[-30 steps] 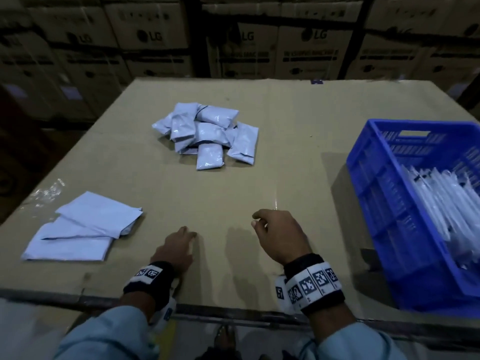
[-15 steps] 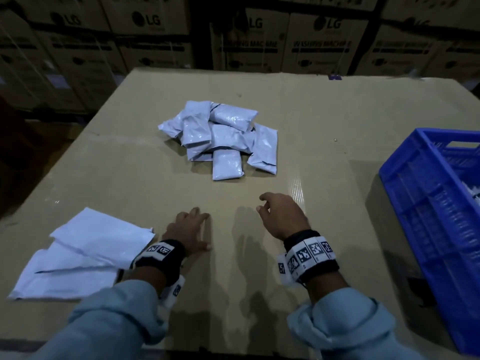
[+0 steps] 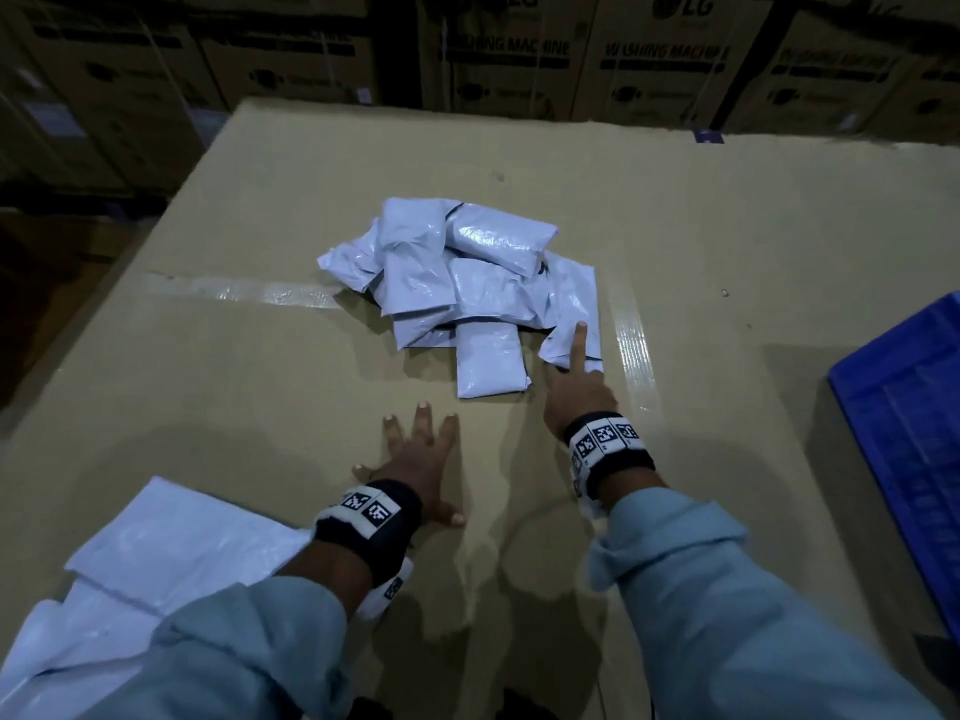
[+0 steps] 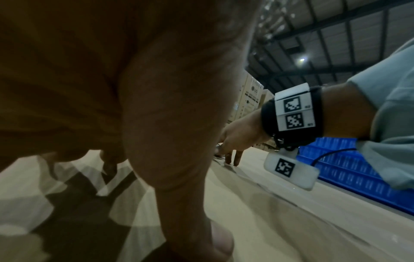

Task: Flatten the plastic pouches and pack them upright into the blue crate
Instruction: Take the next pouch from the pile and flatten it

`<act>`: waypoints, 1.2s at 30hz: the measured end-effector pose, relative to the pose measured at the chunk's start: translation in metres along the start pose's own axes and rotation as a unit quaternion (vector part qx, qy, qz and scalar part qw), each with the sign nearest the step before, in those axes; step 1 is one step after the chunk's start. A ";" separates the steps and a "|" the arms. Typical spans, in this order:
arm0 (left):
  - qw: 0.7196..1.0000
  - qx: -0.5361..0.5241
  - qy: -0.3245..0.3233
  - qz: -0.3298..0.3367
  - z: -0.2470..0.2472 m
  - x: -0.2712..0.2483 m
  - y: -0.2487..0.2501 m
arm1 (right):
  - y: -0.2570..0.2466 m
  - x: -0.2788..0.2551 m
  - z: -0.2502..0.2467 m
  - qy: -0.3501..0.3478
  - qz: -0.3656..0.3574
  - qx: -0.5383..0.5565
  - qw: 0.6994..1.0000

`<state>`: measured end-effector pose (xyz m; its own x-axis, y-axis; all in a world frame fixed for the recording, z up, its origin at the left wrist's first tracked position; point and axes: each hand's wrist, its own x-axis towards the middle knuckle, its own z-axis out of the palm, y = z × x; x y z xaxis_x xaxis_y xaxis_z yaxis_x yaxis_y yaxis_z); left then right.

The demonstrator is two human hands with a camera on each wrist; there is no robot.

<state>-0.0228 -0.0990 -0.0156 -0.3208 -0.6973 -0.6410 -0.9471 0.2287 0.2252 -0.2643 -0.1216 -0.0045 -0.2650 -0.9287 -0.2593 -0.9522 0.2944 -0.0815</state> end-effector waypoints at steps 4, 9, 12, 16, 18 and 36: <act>1.000 0.004 -0.005 -0.007 -0.001 0.002 0.002 | 0.006 0.005 0.001 -0.021 0.025 0.049 0.998; 1.000 -0.002 0.004 0.000 0.004 0.005 0.000 | 0.022 -0.050 -0.005 0.116 0.052 0.170 0.977; 1.000 -0.003 0.012 -0.001 0.004 0.000 0.001 | 0.039 -0.097 -0.004 0.231 0.085 0.251 0.936; 1.000 -0.002 0.023 0.002 0.008 -0.013 0.016 | 0.068 -0.149 0.003 0.316 0.173 0.377 0.854; 0.999 -0.024 0.028 0.037 0.017 -0.021 0.034 | 0.086 -0.170 0.008 0.297 0.191 0.430 0.831; 0.949 0.089 0.204 0.223 0.171 -0.075 0.119 | 0.154 -0.273 0.075 0.165 -0.023 0.116 0.979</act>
<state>-0.1129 0.0964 -0.0667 -0.6938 -0.7009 -0.1652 -0.7164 0.6486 0.2570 -0.3268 0.1940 -0.0189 -0.2941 -0.9531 0.0713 -0.9143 0.2588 -0.3115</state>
